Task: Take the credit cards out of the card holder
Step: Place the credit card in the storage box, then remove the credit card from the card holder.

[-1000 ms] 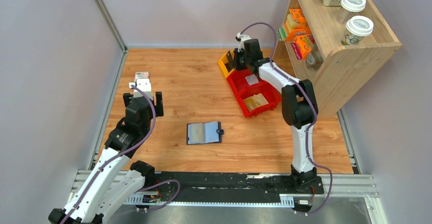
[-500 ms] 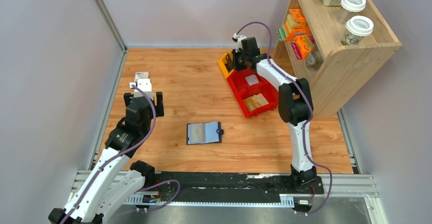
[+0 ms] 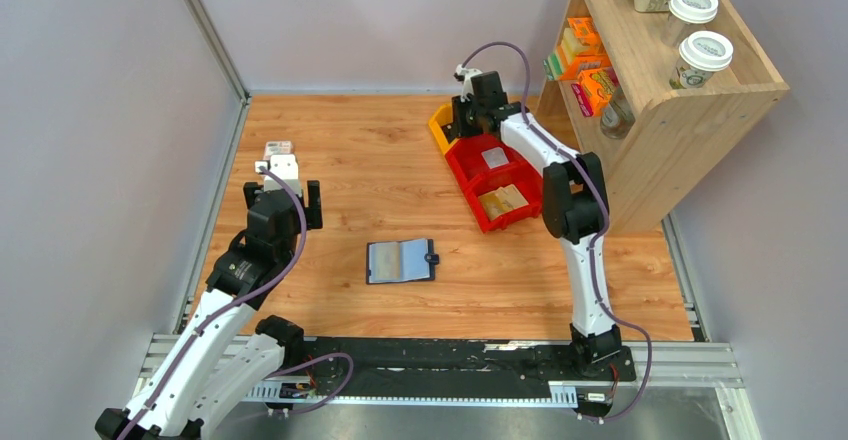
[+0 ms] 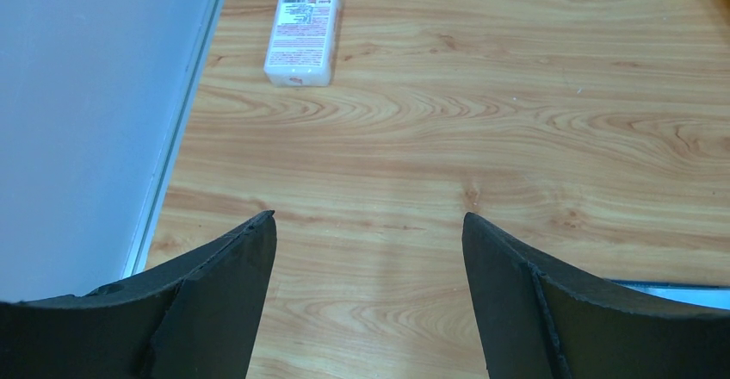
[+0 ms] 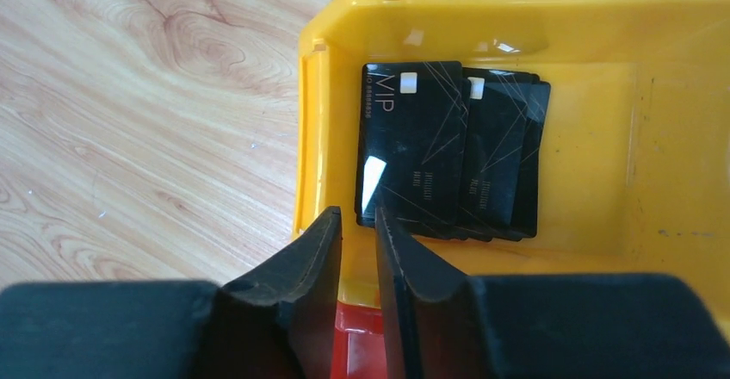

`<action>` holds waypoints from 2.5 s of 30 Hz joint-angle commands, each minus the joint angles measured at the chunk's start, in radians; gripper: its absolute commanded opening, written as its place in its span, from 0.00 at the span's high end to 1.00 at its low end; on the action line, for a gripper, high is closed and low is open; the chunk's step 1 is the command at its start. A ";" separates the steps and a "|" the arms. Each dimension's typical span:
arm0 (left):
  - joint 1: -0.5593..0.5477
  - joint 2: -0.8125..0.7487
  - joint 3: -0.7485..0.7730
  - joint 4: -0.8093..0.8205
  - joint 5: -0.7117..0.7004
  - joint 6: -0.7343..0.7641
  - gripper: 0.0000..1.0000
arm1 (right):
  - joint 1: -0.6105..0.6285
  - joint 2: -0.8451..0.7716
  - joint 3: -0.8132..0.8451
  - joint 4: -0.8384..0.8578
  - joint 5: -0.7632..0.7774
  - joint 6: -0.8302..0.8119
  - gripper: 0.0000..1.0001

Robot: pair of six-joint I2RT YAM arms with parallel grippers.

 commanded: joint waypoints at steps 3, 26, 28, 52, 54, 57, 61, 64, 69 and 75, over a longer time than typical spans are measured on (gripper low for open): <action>0.003 0.001 0.001 0.029 0.008 0.003 0.13 | -0.004 -0.052 0.016 0.008 0.086 0.015 0.60; 0.000 -0.050 0.016 0.003 0.025 -0.021 0.13 | 0.580 -0.669 -0.662 0.028 0.457 0.332 0.10; 0.001 -0.059 0.016 0.002 0.017 -0.024 0.13 | 0.661 -0.668 -0.708 0.026 0.492 0.377 0.09; 0.000 -0.065 0.014 -0.023 0.009 -0.031 0.13 | 0.850 -0.381 -0.682 0.005 0.663 0.432 0.11; 0.000 -0.060 0.014 -0.023 0.012 -0.031 0.13 | 0.844 -0.379 -0.700 0.013 0.689 0.414 0.13; 0.000 -0.056 0.014 -0.025 0.012 -0.031 0.13 | 0.823 -0.390 -0.739 0.031 0.704 0.396 0.19; 0.000 -0.053 0.016 -0.021 0.014 -0.031 0.13 | 0.791 -0.442 -0.795 0.075 0.689 0.374 0.30; 0.000 -0.051 0.014 -0.020 0.017 -0.031 0.13 | 0.784 -0.480 -0.811 0.092 0.689 0.351 0.40; -0.002 -0.039 0.022 -0.029 0.032 -0.043 0.13 | 0.778 -0.506 -0.794 0.072 0.686 0.353 0.48; 0.000 0.024 0.053 -0.060 0.135 -0.067 0.13 | 0.772 -0.537 -0.786 0.157 0.608 0.288 0.30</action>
